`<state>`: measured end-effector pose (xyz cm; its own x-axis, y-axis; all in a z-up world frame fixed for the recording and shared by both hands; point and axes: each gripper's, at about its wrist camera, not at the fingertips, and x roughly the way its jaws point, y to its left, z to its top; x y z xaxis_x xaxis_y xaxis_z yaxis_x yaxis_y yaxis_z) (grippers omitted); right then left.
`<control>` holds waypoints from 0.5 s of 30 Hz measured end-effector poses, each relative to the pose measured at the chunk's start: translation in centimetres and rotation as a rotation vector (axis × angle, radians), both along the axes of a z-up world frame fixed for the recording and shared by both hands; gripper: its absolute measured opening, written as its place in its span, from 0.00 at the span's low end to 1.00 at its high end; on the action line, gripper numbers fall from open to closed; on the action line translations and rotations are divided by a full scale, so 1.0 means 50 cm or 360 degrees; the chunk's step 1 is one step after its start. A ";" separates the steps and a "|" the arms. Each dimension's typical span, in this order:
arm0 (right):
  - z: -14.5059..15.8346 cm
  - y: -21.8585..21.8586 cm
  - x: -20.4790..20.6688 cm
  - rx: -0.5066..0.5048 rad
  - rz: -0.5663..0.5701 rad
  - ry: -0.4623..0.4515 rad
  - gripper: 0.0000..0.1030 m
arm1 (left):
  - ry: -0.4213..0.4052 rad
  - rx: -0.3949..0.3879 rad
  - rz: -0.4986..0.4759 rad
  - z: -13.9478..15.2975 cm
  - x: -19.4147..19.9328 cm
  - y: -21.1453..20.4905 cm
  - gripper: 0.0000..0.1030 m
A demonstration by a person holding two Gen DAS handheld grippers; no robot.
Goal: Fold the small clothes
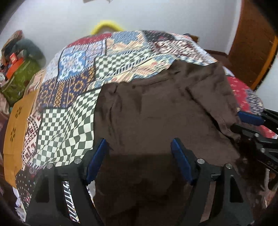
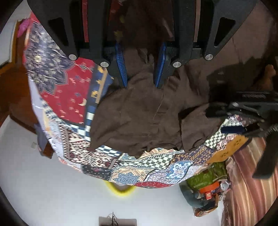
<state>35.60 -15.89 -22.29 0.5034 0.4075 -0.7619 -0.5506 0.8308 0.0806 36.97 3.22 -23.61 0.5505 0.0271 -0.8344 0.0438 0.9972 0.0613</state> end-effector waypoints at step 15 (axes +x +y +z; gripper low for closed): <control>0.065 -0.006 -0.070 0.0069 -0.0008 -0.0014 0.44 | -0.0114 -0.0066 0.0002 0.082 -0.084 0.039 0.77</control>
<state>32.10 -16.20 -19.02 0.5119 0.4375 -0.7393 -0.5474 0.8294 0.1117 32.76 5.16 -19.53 0.6089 -0.0062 -0.7932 0.0395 0.9990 0.0226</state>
